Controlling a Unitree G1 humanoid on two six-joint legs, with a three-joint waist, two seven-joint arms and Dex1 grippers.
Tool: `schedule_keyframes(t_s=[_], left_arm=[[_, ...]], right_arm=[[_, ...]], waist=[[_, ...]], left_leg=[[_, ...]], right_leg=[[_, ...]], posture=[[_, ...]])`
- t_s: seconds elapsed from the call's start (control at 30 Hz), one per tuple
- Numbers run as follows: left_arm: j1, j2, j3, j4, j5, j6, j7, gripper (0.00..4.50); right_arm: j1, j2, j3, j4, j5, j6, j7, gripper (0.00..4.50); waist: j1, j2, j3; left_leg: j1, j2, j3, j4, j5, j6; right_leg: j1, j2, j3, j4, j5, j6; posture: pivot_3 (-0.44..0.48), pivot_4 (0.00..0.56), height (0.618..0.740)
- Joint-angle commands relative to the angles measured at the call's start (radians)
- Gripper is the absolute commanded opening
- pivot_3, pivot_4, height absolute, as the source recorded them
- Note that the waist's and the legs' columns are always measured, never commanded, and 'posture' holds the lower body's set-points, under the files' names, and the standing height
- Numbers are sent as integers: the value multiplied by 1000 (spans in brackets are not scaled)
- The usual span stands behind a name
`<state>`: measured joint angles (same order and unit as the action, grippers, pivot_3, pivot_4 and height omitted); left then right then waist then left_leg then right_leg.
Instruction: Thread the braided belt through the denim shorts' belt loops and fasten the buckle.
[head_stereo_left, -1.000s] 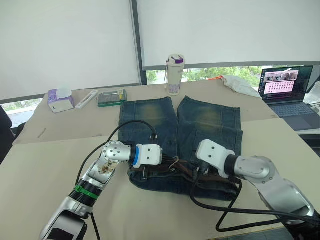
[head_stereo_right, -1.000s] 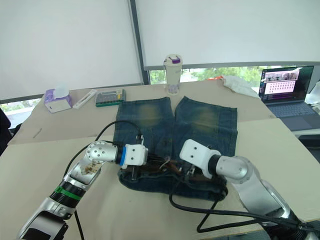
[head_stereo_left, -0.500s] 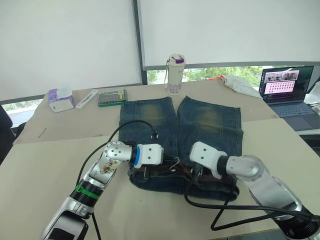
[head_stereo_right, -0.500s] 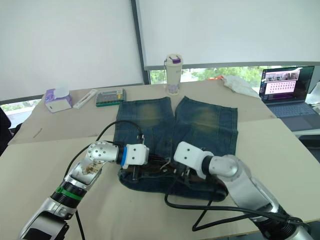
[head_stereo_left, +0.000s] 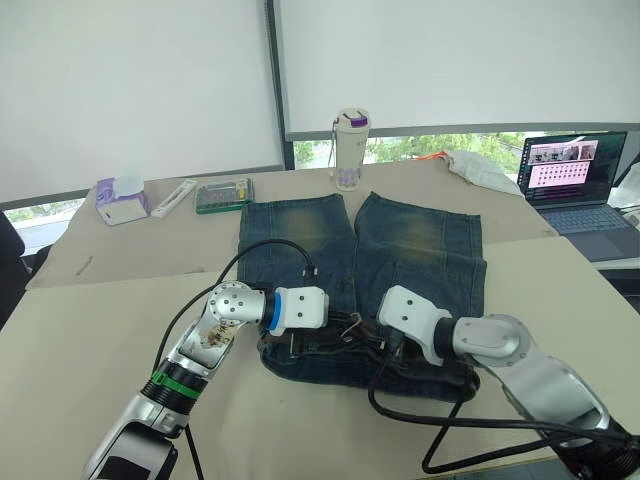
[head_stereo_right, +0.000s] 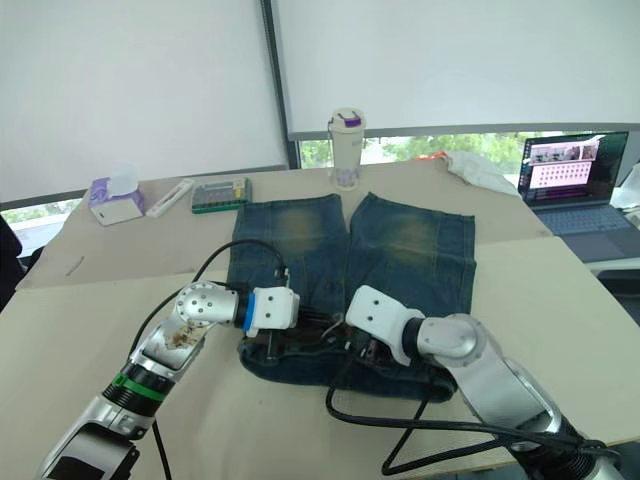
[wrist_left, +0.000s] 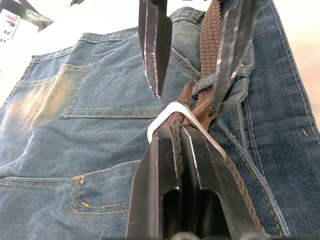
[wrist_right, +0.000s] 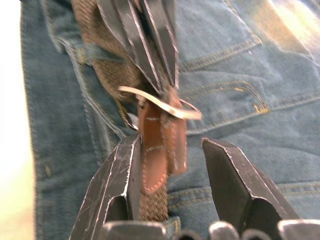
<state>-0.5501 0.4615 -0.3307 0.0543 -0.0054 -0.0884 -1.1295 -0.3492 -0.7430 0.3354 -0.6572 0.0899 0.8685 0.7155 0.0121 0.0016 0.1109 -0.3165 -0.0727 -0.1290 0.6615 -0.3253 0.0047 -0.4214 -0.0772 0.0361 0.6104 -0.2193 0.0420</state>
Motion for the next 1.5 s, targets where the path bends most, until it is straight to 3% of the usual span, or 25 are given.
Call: schedule_keyframes(t_s=[0.03,0.17,0.33,0.43,0.53,0.63,0.7,0.8,0.97,1.03,1.2,1.5], left_arm=[[-15,-6,4,-36,-22,-11,5,0],[-11,-7,3,-40,-24,-10,7,0],[-4,-3,11,-65,-68,38,-18,0],[7,-4,84,-171,-242,291,-19,949],[20,40,213,-294,-498,677,32,2014],[66,101,285,-353,-634,874,52,2983],[100,130,323,-375,-707,965,67,2983],[182,138,364,-354,-731,1008,118,2218],[288,171,209,-315,-541,838,116,490],[291,163,138,-240,-446,784,152,61],[292,157,58,-90,-319,673,172,61],[301,179,47,9,-298,621,172,61]], right_arm=[[-21,-8,-1,7,-27,-30,-12,1380],[-20,-7,0,11,-28,-35,-12,39],[-17,-7,-6,10,-32,-38,-16,39],[-9,-19,-20,1,-35,-37,-19,0],[11,-30,-49,-15,-29,-29,-21,0],[33,-34,-69,-32,-20,-24,-24,0],[47,-34,-83,-42,-14,-20,-25,0],[76,-33,-111,-58,-2,-10,-26,0],[111,-44,-135,-75,4,-6,-25,0],[117,-53,-135,-78,-1,-7,-23,0],[182,-129,-180,-107,-23,-17,-18,0],[439,-272,-461,-191,-37,-29,8,0]], waist=[[0,0,0],[0,0,0],[0,0,0],[0,0,0],[-4,0,0],[-11,0,0],[-12,1,0],[-8,0,0],[1,0,0],[6,1,0],[13,1,-1],[32,1,-4]], left_leg=[[0,0,0,0,0,0],[0,0,0,0,0,0],[0,0,0,0,0,0],[0,0,0,0,0,0],[0,0,0,0,0,1],[1,1,0,0,-1,2],[2,1,0,0,-1,1],[2,0,-1,0,0,1],[2,0,0,0,0,0],[2,0,0,0,0,0],[1,0,0,-1,0,0],[3,0,1,0,-1,2]], right_leg=[[0,0,0,0,0,0],[0,0,0,0,0,0],[0,0,0,0,0,0],[0,0,0,0,0,0],[0,0,0,1,0,0],[0,1,0,2,0,0],[0,1,0,2,0,0],[0,0,0,1,0,0],[0,0,1,0,0,0],[1,0,1,0,0,0],[1,-1,2,-1,0,0],[4,-1,1,-1,-1,1]], posture=[[0,150,740],[0,150,740],[0,150,740],[0,150,740],[0,150,740],[0,150,740],[0,150,740],[0,150,740],[0,150,740],[0,150,740],[0,150,740],[0,150,740]])
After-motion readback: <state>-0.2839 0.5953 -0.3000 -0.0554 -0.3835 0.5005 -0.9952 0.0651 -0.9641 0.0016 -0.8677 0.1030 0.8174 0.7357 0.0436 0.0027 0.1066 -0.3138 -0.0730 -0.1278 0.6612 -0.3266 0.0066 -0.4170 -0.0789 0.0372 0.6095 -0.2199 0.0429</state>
